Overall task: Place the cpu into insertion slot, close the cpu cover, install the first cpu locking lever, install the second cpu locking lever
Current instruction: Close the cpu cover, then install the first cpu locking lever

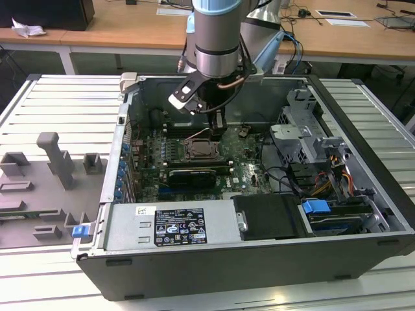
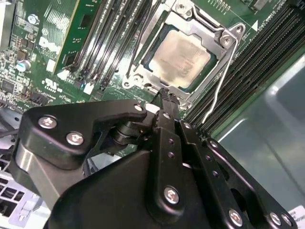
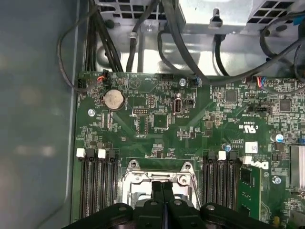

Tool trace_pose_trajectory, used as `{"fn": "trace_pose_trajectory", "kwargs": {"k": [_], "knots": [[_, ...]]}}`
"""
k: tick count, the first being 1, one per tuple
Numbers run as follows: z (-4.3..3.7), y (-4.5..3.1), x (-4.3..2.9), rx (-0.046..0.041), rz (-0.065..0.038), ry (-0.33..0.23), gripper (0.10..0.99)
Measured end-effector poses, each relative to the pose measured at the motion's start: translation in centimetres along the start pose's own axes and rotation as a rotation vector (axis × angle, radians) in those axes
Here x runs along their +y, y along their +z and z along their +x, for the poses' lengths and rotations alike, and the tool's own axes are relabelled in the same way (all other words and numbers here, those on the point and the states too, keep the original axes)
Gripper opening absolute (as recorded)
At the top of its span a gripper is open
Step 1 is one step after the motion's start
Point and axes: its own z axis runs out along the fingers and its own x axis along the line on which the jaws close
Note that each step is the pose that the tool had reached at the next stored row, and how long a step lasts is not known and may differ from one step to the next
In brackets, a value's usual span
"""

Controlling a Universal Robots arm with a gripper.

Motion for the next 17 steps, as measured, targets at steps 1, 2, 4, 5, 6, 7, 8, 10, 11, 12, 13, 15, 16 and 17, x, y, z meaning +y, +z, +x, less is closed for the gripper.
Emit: {"fn": "trace_pose_trajectory", "kwargs": {"k": [1, 2, 4, 5, 6, 7, 8, 10, 11, 12, 13, 15, 16, 17], "knots": [[0.0, 0.05, -0.11, 0.0, 0.0, 0.0, 0.106], [0.0, 0.07, -0.37, -0.0002, 0.0, 0.0, 0.106], [0.04, 0.06, -1.18, 0.0, 0.0, 0.0, 0.106], [0.05, 0.03, -1.52, 0.0, 0.0, 0.0, 0.106], [0.06, 0.02, -1.89, 0.0001, 0.0, 0.0, 0.106], [0.06, 0.01, -2.01, 0.0, 0.0, 0.0, 0.106], [0.07, 0.0, -2.11, 0.0, 0.0, 0.0, 0.106], [0.08, -0.02, -2.43, 0.0, 0.0, 0.0, 0.106], [0.08, -0.02, -2.48, -0.0001, 0.0, 0.0, 0.106], [0.08, -0.02, -2.52, -0.0001, 0.0, 0.0, 0.106], [0.08, -0.03, -2.62, 0.0, 0.0, 0.0, 0.106], [0.09, -0.04, -2.71, 0.0, 0.0, 0.0, 0.106], [0.09, -0.04, -2.71, 0.0, 0.0, -0.001, 0.106], [0.08, -0.21, -2.71, -0.0002, 0.0, 0.0, 0.106]]}}
